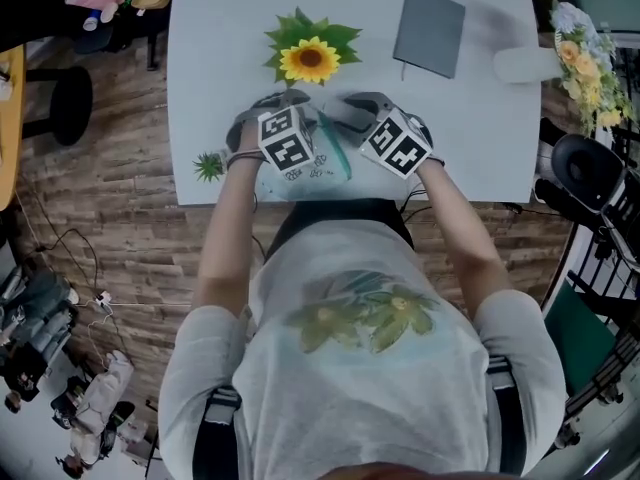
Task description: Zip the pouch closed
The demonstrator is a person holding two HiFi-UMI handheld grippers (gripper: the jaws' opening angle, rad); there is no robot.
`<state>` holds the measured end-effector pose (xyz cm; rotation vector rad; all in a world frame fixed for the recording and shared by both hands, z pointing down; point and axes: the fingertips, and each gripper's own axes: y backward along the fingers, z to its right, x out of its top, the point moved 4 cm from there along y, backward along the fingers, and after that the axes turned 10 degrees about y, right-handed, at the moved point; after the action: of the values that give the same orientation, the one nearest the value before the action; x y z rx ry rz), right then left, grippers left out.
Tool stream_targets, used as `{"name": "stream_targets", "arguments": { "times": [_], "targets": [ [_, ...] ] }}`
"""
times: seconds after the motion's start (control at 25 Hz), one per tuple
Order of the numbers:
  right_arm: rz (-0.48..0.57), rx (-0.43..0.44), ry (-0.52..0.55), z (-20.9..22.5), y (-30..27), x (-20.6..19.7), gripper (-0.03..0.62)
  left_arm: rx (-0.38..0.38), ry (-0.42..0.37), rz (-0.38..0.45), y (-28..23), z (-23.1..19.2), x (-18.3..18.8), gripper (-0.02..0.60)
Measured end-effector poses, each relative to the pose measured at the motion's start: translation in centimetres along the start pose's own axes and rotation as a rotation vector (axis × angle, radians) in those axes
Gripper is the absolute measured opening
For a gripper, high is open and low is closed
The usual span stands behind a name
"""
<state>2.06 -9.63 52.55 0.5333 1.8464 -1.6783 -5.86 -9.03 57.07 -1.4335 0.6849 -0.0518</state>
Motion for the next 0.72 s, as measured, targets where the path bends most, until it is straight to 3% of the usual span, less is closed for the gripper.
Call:
{"name": "stream_targets", "arguments": {
  "times": [0.32, 0.72],
  "targets": [
    [-0.067, 0.051, 0.148, 0.4, -2.2, -0.5, 0.202, -0.027, -0.035, -0.01, -1.0, 0.0, 0.2, 0.14],
    [-0.121, 0.111, 0.313, 1.0, -4.1, -0.4, 0.195, -0.004, -0.086, -0.021, -1.7, -0.1, 0.3, 0.062]
  ]
}}
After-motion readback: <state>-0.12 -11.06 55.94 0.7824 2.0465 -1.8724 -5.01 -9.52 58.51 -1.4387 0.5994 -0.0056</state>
